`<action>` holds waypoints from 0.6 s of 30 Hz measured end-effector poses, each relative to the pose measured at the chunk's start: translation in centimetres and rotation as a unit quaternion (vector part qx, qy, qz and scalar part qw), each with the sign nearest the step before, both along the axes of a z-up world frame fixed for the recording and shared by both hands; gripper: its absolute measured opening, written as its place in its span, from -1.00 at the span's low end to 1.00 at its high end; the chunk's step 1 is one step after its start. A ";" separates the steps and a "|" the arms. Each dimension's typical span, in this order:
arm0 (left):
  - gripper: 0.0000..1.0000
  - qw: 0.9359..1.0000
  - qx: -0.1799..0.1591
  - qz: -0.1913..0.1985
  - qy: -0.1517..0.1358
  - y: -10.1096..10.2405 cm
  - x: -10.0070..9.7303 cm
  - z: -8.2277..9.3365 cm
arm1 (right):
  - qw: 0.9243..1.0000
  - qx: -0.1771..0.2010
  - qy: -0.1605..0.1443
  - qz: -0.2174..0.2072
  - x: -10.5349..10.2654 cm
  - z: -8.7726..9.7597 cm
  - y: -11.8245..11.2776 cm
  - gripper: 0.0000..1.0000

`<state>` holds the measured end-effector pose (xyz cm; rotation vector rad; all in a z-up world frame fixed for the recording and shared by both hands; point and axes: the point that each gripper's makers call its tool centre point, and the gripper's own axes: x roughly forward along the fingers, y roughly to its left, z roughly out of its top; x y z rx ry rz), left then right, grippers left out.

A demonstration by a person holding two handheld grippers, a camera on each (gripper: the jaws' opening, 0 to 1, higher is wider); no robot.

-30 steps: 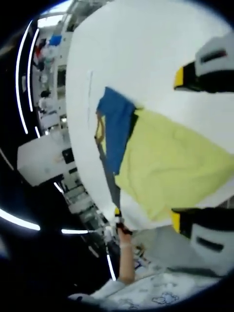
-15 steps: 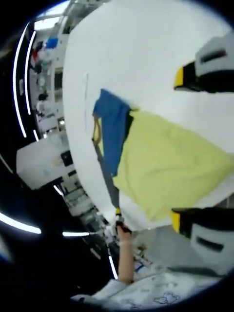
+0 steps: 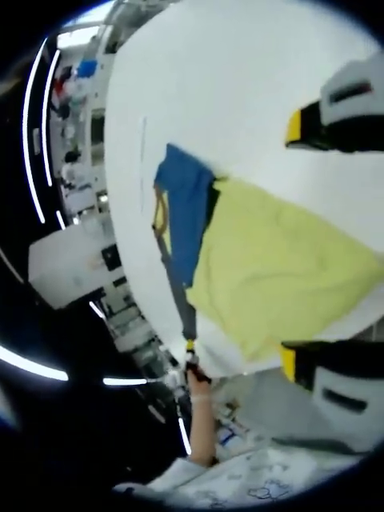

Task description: Fold the garment on the visible template until the final outline fits inside the template.

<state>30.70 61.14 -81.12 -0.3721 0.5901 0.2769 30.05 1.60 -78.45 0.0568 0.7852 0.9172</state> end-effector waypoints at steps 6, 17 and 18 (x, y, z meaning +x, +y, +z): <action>-1.00 0.999 -0.001 -0.030 -0.030 -1.9 2.1 2.3 | 1.000 0.006 -0.005 -0.002 0.3 0.3 0.1 0.99; -1.00 0.987 -0.010 -0.135 -0.090 -9.5 9.1 8.0 | 1.000 0.012 -0.002 -0.001 0.1 0.5 0.4 0.99; -1.00 0.986 -0.011 -0.140 -0.094 -10.6 9.4 8.4 | 1.000 0.013 -0.002 0.000 0.1 0.6 0.4 0.99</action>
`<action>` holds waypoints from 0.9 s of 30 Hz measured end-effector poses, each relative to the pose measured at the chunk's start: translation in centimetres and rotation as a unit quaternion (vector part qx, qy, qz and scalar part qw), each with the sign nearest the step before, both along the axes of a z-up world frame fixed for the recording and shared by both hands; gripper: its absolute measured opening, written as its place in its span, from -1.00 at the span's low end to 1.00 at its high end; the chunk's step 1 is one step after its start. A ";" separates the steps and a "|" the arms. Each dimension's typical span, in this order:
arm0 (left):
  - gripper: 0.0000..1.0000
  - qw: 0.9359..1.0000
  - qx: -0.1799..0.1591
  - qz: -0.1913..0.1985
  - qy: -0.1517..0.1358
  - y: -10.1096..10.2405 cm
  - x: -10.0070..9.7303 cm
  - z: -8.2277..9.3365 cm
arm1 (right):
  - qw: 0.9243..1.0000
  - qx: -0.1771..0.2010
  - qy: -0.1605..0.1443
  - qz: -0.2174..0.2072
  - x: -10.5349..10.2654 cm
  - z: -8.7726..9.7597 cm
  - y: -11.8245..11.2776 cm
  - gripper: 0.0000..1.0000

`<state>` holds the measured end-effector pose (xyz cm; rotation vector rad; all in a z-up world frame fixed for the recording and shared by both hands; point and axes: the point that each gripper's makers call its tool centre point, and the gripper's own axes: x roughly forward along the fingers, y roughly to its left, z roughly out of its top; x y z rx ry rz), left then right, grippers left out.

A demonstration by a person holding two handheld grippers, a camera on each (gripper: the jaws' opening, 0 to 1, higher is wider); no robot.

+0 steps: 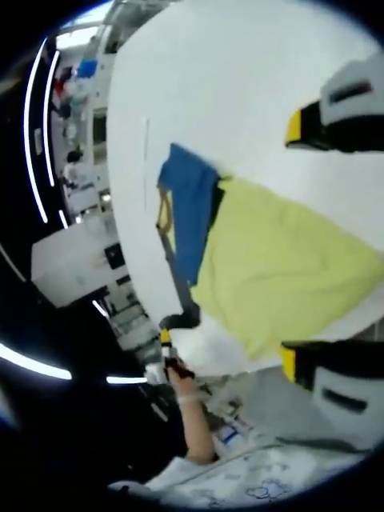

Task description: Fold the garment on the visible template until the final outline fits inside the template.

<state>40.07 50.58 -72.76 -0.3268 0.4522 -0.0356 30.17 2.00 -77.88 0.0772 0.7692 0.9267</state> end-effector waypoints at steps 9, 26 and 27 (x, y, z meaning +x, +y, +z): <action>-1.00 0.998 -0.004 -0.063 -0.017 -5.9 3.4 1.3 | 1.000 0.012 0.000 -0.003 0.2 0.2 0.0 0.99; -1.00 0.989 -0.036 -0.139 -0.040 -16.7 9.0 2.2 | 1.000 0.017 0.005 -0.011 -0.3 0.1 -0.2 0.99; -1.00 0.989 -0.037 -0.141 -0.041 -17.1 9.0 2.2 | 1.000 0.016 0.006 -0.012 -0.3 0.1 -0.3 0.99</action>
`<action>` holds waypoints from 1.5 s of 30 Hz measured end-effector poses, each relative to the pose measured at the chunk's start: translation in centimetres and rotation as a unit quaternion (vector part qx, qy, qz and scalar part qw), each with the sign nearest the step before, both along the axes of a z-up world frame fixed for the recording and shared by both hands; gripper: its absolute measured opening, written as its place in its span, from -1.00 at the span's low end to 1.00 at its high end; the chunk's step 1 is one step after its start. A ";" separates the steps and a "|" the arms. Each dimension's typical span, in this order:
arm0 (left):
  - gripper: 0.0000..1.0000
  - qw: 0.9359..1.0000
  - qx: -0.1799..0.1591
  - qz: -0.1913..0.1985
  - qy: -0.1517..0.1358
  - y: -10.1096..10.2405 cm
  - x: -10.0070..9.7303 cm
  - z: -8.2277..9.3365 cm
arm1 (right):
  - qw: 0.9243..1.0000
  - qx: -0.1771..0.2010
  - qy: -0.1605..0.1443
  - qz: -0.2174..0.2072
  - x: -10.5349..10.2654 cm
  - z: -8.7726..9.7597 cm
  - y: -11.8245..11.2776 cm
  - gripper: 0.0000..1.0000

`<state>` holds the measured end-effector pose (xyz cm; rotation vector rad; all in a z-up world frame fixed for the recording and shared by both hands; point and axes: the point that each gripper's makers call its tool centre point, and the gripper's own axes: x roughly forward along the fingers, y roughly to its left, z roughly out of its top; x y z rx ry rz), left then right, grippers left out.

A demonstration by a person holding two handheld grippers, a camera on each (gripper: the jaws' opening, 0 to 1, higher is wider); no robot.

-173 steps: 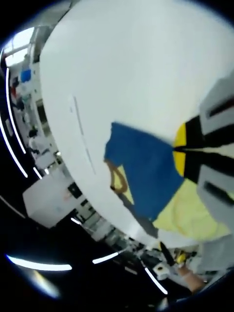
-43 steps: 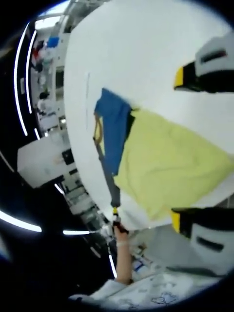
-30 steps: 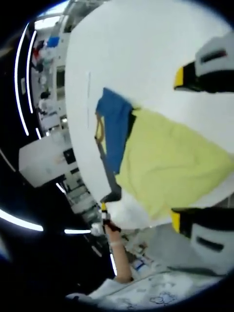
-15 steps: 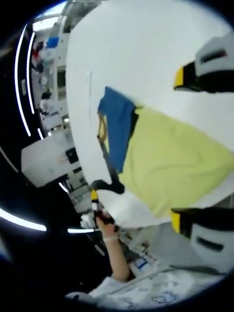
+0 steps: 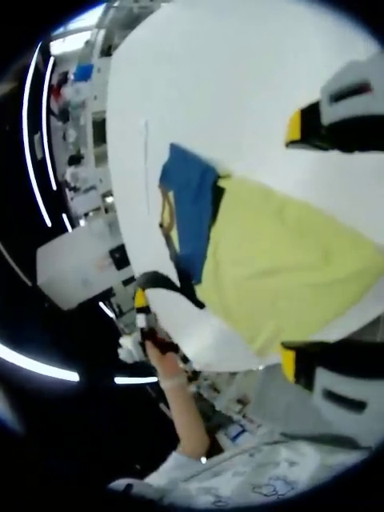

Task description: Fold the garment on the visible template until the final outline fits inside the template.

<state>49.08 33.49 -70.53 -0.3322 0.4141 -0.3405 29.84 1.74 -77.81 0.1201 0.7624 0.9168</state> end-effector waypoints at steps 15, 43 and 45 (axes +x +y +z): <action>-1.00 0.994 0.008 -0.112 -0.010 -12.2 1.7 -0.8 | 1.000 0.011 0.009 -0.022 -0.1 0.2 -1.0 0.99; -1.00 0.965 0.019 -0.254 0.069 -24.2 -3.1 -9.3 | 0.998 0.016 0.024 -0.048 -1.2 -0.6 -1.7 0.99; -1.00 0.964 0.025 -0.255 0.076 -24.3 -3.1 -9.9 | 0.998 0.016 0.025 -0.048 -1.2 -0.7 -1.7 0.99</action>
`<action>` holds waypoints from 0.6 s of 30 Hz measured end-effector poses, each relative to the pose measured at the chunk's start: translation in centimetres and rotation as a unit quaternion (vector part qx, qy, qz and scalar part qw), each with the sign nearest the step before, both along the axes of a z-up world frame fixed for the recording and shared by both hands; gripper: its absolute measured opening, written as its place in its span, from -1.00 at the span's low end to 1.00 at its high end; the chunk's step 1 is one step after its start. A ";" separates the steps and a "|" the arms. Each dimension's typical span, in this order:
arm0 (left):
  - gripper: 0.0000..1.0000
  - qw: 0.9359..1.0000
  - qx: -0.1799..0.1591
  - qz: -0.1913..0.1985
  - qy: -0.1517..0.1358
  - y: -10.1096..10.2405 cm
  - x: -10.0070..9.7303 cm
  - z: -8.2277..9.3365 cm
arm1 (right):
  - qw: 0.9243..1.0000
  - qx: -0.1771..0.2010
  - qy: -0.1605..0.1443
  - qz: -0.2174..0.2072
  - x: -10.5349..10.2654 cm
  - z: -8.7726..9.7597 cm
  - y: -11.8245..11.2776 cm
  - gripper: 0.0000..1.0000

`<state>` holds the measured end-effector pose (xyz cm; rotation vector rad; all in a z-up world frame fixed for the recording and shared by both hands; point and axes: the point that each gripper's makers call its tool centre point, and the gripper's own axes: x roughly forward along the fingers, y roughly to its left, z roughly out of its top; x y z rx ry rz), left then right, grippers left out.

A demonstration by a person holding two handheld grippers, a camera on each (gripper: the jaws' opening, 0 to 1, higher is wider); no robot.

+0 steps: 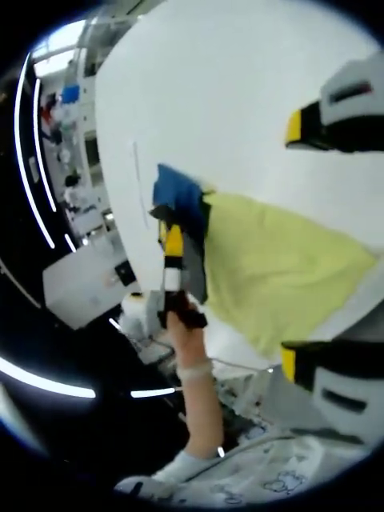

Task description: Fold the garment on the visible template until the final outline fits inside the template.

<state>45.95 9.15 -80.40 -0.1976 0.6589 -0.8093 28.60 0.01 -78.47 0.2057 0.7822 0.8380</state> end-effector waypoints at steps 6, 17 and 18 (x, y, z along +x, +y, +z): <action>-1.00 1.000 0.004 -0.004 0.004 -0.3 -0.4 -0.4 | 1.000 0.001 0.001 -0.003 0.0 -0.1 -0.3 0.99; -0.11 0.998 0.015 -0.016 -0.056 0.5 0.3 0.4 | 1.000 -0.002 -0.003 0.001 0.2 -0.1 -0.2 0.99; 0.01 0.998 0.017 -0.012 -0.063 0.6 0.4 0.6 | 1.000 -0.003 -0.004 0.002 0.2 -0.1 -0.2 0.99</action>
